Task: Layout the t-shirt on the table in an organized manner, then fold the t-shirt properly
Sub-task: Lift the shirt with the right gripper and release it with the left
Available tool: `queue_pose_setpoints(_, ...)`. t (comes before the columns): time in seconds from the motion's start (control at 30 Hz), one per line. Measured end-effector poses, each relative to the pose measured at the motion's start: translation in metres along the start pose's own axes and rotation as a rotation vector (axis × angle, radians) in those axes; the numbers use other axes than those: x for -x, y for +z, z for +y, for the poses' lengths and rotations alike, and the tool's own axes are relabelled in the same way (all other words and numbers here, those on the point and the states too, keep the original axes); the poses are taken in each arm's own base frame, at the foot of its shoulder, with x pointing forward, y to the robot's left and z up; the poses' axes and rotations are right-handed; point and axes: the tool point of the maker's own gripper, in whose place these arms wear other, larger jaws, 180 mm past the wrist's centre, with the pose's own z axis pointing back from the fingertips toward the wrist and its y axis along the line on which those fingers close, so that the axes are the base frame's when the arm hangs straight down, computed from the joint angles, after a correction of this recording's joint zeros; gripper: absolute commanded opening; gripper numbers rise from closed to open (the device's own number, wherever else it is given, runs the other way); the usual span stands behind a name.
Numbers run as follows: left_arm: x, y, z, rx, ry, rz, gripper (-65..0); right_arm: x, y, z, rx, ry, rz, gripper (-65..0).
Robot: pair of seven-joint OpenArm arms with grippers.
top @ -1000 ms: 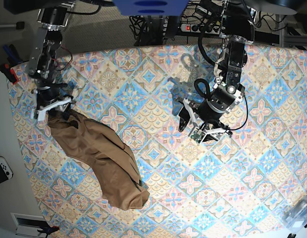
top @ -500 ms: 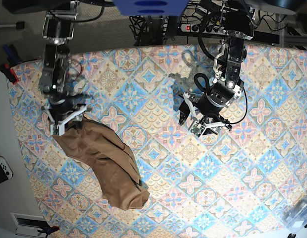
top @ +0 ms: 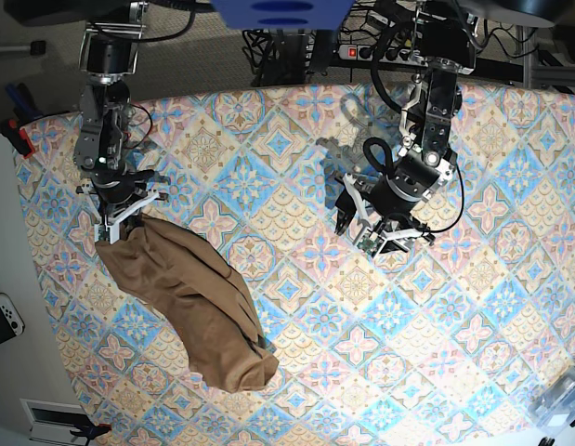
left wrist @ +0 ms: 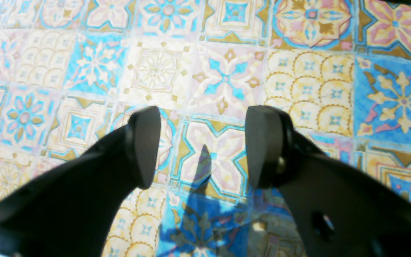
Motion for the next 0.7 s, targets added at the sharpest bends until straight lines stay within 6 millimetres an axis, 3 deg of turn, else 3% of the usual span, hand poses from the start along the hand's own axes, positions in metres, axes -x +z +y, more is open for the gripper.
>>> queue_pose_setpoints(0.07,0.000,0.000,0.000,0.000,0.000,0.001,-30.5,-0.010,0.009,0.008,-0.014,0.020,-0.020,-65.0)
queue_pose_setpoints(0.17,0.000,0.000,0.000,0.001,-0.001,0.000,-30.5,-0.037,0.041,0.023,-0.045,0.069,-0.157,-65.0)
queue_pose_setpoints(0.3,0.000,0.000,-0.001,0.003,-0.002,0.000,-30.5,-0.032,0.076,0.037,-0.063,0.120,-0.167,-65.0)
queue_pose_setpoints(0.4,0.000,0.000,-0.003,0.011,-0.007,0.000,-30.5,-0.059,0.092,0.044,-0.068,0.128,-0.276,-65.0)
queue_pose_setpoints(0.43,0.000,0.000,-0.004,0.011,-0.005,0.000,-30.5,-0.057,0.100,0.049,-0.082,0.127,-0.306,-65.0)
queue_pose_setpoints(0.5,0.000,-0.001,-0.004,0.012,-0.006,0.000,-30.5,-0.006,0.105,0.049,-0.097,0.106,-0.198,-65.0)
queue_pose_setpoints(0.53,0.000,0.000,-0.003,0.010,-0.007,0.000,-30.5,0.026,0.104,0.044,-0.086,0.082,-0.092,-65.0)
queue_pose_setpoints(0.57,0.000,0.000,-0.002,0.008,-0.006,0.001,-30.5,0.045,0.105,0.033,-0.044,0.056,-0.030,-65.0)
queue_pose_setpoints(0.6,0.000,0.000,-0.003,0.008,-0.006,0.001,-30.5,0.043,0.106,0.021,-0.001,0.051,-0.035,-65.0)
queue_pose_setpoints(0.63,-0.002,-0.001,-0.003,0.010,-0.008,-0.003,-30.5,0.026,0.104,0.021,0.001,0.057,-0.095,-65.0)
queue_pose_setpoints(0.7,-0.011,-0.003,-0.006,0.020,-0.029,-0.018,-30.5,-0.009,0.102,0.040,-0.052,0.088,-0.212,-65.0)
